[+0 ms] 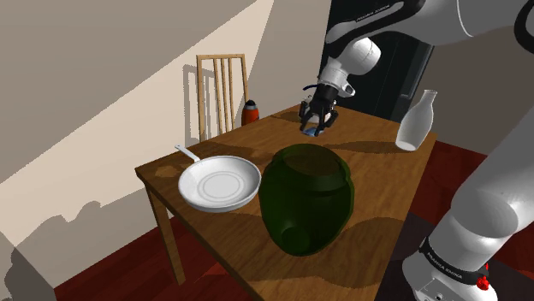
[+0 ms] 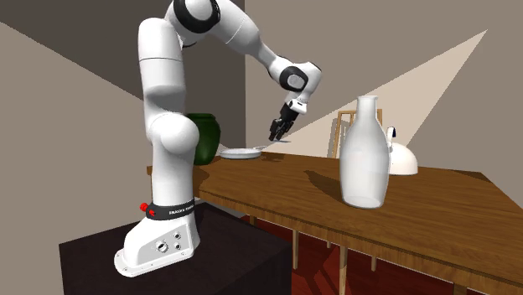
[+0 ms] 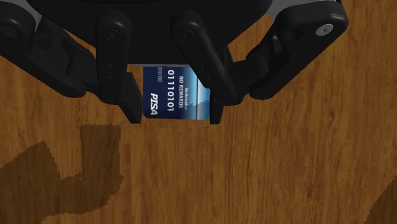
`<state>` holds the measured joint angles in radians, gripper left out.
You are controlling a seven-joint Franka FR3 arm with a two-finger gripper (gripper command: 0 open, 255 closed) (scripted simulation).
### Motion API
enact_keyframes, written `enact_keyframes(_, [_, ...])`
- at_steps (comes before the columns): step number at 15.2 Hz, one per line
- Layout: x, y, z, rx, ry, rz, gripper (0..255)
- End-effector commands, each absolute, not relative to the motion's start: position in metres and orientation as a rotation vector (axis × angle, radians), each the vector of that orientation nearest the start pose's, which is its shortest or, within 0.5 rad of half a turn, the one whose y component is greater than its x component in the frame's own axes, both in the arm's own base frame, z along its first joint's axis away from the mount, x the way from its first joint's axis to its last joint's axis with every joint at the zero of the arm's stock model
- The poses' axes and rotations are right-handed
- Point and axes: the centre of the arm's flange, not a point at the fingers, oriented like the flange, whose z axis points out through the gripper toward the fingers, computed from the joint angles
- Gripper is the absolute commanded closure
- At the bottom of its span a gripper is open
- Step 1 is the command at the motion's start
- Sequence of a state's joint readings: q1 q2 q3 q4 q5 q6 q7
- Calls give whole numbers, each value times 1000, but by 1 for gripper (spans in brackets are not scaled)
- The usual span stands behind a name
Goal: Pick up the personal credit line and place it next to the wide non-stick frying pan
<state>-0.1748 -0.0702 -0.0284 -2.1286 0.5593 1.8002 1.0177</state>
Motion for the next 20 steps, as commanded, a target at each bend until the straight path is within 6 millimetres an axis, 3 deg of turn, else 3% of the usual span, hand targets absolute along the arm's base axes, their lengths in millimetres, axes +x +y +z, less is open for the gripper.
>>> enact_keyframes(1, [523,-42,431,-2039,1759,609,255])
enact_keyframes(7, [595,-2,432,-2039,1759,609,255])
enact_keyframes(20, [595,-2,363,-2039,1759,609,255])
